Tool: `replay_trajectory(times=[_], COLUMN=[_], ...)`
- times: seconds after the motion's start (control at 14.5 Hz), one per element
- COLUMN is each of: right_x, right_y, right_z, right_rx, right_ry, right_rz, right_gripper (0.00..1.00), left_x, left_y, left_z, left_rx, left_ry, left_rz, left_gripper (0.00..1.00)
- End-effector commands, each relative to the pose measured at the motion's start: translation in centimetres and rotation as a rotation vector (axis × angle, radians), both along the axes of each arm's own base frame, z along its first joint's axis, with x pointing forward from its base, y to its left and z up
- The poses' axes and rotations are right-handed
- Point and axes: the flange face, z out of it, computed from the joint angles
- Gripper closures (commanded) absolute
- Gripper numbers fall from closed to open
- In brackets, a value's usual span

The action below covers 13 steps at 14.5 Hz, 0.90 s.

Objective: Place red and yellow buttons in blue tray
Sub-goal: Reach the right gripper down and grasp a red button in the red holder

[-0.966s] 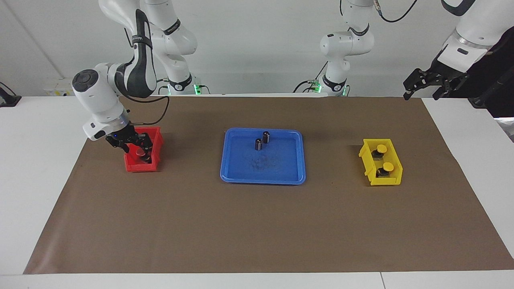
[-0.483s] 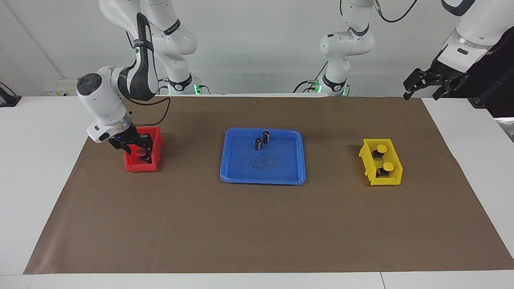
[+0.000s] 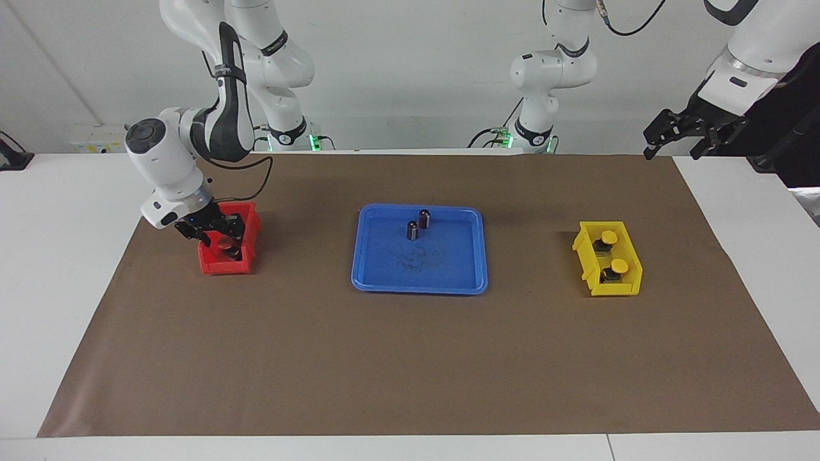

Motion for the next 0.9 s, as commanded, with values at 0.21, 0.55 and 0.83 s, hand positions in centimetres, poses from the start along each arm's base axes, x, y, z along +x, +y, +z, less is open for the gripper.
replay_trajectory(times=[0.21,0.55,0.83], right_x=[-1.0,-0.1,4.0], right_y=[-0.3,-0.7,-0.7], right_z=[-0.9,0.3,7.2], right_rx=[-0.008,-0.049,-0.055], right_ry=[-0.018,0.007,0.095], right_rz=[0.018,0.057,0.059], right_gripper=[0.34,0.77,0.77], left_x=[-0.9,-0.9,-0.9], left_y=[0.2,0.3,0.2], left_z=[0.2,0.2,0.2], left_rx=[-0.005,-0.005,-0.005], left_ry=[0.006,0.006,0.006], left_rz=[0.001,0.002,0.001], left_gripper=[0.00,0.00,0.00])
